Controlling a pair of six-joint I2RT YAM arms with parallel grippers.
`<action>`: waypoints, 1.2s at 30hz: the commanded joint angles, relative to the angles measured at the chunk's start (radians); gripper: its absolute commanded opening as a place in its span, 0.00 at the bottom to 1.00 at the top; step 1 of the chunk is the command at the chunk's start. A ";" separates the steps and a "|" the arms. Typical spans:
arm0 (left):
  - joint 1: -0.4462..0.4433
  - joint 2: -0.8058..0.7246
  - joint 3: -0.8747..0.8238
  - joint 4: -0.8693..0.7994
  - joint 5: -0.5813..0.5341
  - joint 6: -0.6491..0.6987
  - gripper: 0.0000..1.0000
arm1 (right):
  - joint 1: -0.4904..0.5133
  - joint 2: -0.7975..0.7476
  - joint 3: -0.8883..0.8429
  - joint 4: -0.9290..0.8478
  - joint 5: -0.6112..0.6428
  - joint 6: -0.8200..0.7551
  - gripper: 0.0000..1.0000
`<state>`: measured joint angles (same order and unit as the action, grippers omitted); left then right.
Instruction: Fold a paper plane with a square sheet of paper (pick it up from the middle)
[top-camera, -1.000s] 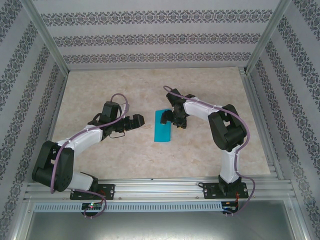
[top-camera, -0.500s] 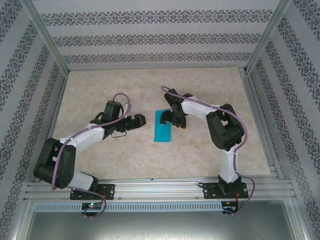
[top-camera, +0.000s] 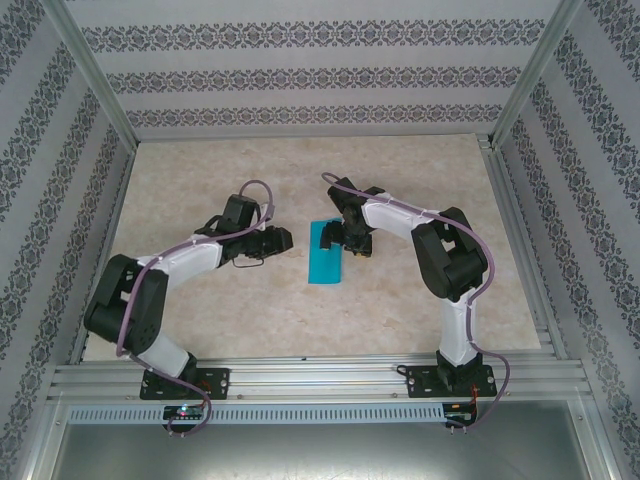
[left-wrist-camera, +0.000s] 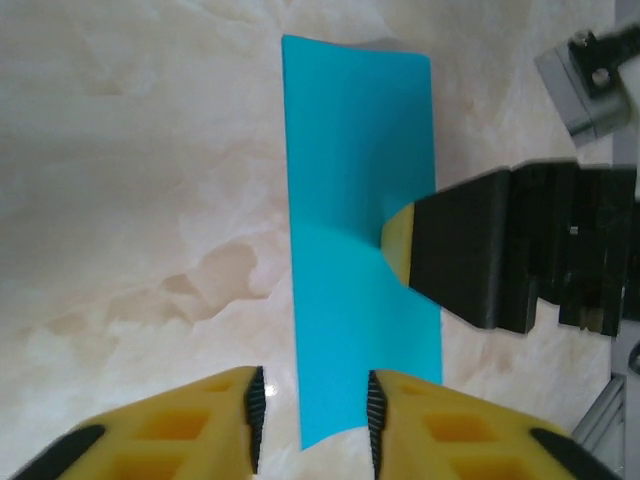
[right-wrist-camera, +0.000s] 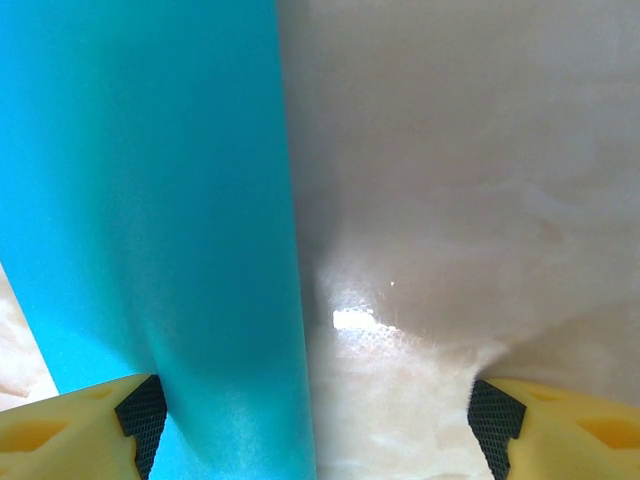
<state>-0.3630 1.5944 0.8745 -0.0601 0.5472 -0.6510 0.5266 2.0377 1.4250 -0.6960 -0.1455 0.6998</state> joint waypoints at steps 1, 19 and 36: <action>-0.031 0.065 0.060 -0.023 0.007 -0.056 0.20 | 0.000 0.085 -0.040 -0.037 0.053 -0.009 0.84; -0.125 0.321 0.262 -0.091 0.002 -0.130 0.00 | 0.001 0.093 -0.060 -0.022 0.047 -0.011 0.84; -0.154 0.386 0.309 -0.165 -0.054 -0.115 0.00 | 0.001 0.096 -0.074 -0.013 0.044 -0.010 0.84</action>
<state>-0.5045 1.9575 1.1591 -0.1753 0.5156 -0.7715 0.5266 2.0392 1.4193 -0.6903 -0.1421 0.6998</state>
